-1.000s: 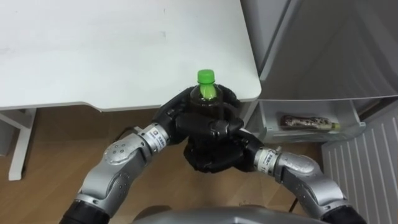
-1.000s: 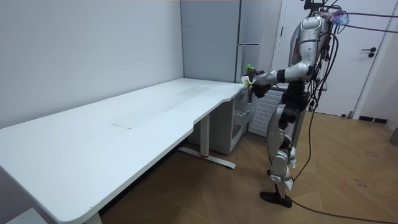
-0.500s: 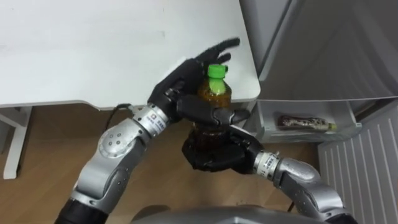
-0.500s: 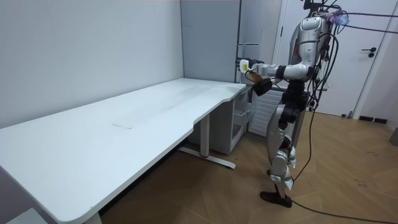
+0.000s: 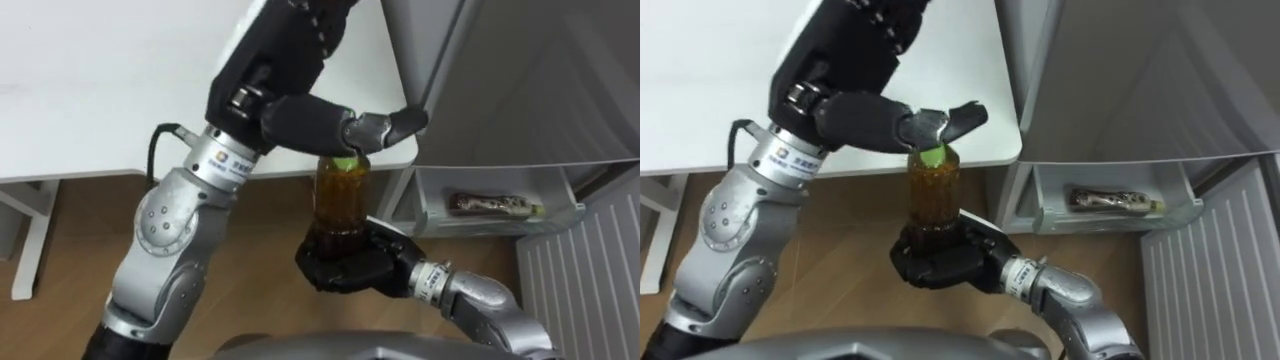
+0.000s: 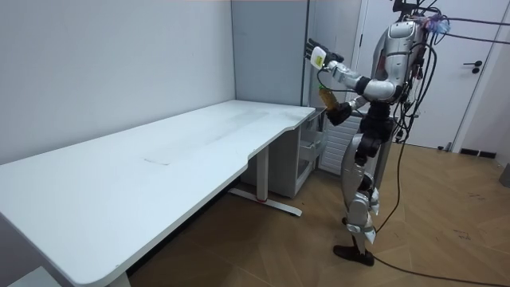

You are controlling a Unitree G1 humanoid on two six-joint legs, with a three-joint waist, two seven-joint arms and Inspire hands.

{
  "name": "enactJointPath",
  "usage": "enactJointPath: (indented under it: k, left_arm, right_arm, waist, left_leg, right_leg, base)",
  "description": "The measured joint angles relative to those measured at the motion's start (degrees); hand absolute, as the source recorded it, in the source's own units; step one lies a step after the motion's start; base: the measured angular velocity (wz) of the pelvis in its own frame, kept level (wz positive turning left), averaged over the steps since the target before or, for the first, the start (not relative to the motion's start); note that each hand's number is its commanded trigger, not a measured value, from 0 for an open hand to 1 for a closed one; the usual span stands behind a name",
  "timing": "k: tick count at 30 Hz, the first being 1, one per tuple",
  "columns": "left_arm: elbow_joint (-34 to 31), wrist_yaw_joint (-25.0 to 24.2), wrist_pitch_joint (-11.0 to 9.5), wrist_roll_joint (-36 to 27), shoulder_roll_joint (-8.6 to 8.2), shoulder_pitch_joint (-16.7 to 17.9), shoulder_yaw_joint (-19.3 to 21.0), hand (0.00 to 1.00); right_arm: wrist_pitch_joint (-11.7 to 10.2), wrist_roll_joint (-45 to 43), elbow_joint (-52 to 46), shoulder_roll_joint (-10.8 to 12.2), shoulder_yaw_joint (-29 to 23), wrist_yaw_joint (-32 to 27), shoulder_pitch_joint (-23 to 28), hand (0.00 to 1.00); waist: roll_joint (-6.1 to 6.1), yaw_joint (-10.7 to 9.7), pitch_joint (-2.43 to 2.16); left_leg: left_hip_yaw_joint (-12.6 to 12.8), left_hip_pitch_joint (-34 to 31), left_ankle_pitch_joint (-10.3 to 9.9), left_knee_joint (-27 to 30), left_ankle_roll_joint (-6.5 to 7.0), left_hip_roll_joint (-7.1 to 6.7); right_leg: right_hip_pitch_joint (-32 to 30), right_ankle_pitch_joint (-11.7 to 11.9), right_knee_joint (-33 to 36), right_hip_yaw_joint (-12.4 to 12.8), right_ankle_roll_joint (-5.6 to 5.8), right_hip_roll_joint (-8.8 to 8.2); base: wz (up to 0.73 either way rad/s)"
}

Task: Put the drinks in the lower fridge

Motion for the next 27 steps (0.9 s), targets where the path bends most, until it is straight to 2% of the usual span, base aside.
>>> enactJointPath:
  k: [2, 6, 9, 12, 14, 18, 20, 23, 24, 27]
  left_arm:
    - [-0.2, 3.3, -2.3, 3.8, -0.59, -0.4, 2.1, 0.0]
    - [-3.1, 8.3, -2.7, 7.3, -1.19, -0.4, 6.1, 0.0]
    - [-5.8, 12.9, -4.9, 11.4, -0.9, -0.4, 11.4, 0.0]
    - [-7.3, 18.5, -6.5, 13.7, -0.93, -0.4, 16.8, 0.0]
    - [-7.3, 23.2, -8.7, 17.1, -1.11, 0.6, 21.4, 0.0]
    - [-7.2, 31.5, -9.7, 21.0, -1.1, 1.5, 29.0, 0.0]
    - [-6.5, 37.4, -10.7, 21.2, -0.86, 1.5, 34.2, 0.0]
    - [-4.9, 42.5, -10.7, 21.1, -0.73, 2.6, 40.0, 0.0]
    - [-3.4, 45.1, -10.7, 21.1, -0.44, 3.5, 42.8, 0.0]
    - [3.4, 51.6, -10.7, 19.8, 0.76, 5.3, 47.6, 0.0]
  right_arm:
    - [-0.3, 0.0, 0.0, -0.7, 0.0, -0.4, 0.4, 1.0]
    - [-1.7, 0.1, -0.5, -0.2, -1.8, -1.1, 2.3, 1.0]
    - [-2.5, 0.0, -0.6, -0.3, -3.5, -1.1, 3.9, 1.0]
    - [-3.1, 0.0, -0.8, -0.7, -6.1, -1.2, 6.4, 1.0]
    - [-3.2, -0.9, -0.8, -0.7, -8.1, -1.3, 8.2, 1.0]
    - [-3.4, -1.7, -0.8, -0.5, -11.0, -2.1, 10.2, 1.0]
    - [-3.3, -1.6, -1.3, -0.5, -12.5, -2.6, 10.9, 1.0]
    - [-3.1, -1.6, -3.1, -0.5, -13.8, -4.0, 12.9, 1.0]
    - [-3.1, -1.6, -3.6, -0.2, -14.5, -4.2, 14.3, 1.0]
    - [-2.3, -1.6, -3.8, -0.5, -14.8, -6.0, 15.1, 1.0]
  waist:
    - [-0.11, 0.9, 0.07]
    - [0.11, 2.5, 0.06]
    - [0.96, 3.1, -0.05]
    - [2.13, 5.0, -0.4]
    - [2.49, 6.7, -0.6]
    - [2.28, 7.8, -0.56]
    - [2.26, 9.4, -0.64]
    - [2.36, 11.1, -0.65]
    - [2.62, 11.8, -0.97]
    - [2.84, 13.3, -1.1]
  left_leg:
    - [-0.1, 0.3, 0.0, 0.1, 0.01, -0.06]
    - [-0.3, 0.8, 0.0, 0.1, 0.0, -0.04]
    - [-1.2, 0.7, 0.0, 0.0, 0.0, -0.55]
    - [-1.5, 1.3, 0.0, -0.7, 0.01, -0.76]
    - [-1.9, 2.1, 0.2, -1.2, 0.03, -0.86]
    - [-3.3, 3.1, 0.2, -1.3, 0.02, -1.02]
    - [-3.4, 3.1, 0.2, -1.3, 0.01, -1.04]
    - [-3.3, 4.0, 0.2, -1.5, 0.01, -1.12]
    - [-3.4, 4.4, 0.2, -2.0, 0.01, -1.22]
    - [-3.7, 5.1, 0.2, -2.0, 0.03, -1.42]
  right_leg:
    - [0.6, 0.0, -0.5, 0.0, -0.03, 0.0]
    - [0.8, 0.0, -0.6, -0.4, -0.03, 0.05]
    - [1.4, 0.0, -1.0, -1.7, -0.03, -0.05]
    - [2.0, 0.0, -1.7, -1.7, -0.01, -0.13]
    - [3.2, 0.0, -2.6, -2.1, 0.04, -0.12]
    - [4.8, -0.1, -3.5, -3.4, 0.2, -0.16]
    - [4.9, -0.1, -3.5, -3.4, 0.2, -0.15]
    - [5.6, -0.1, -3.8, -3.2, 0.21, -0.15]
    - [6.1, -0.1, -4.5, -3.1, 0.23, -0.14]
    - [6.9, -0.2, -4.7, -3.4, 0.38, -0.24]
  base:
    - [0.0]
    - [0.02]
    - [0.13]
    - [0.05]
    - [0.06]
    - [0.18]
    - [0.0]
    - [-0.03]
    - [0.0]
    - [0.02]
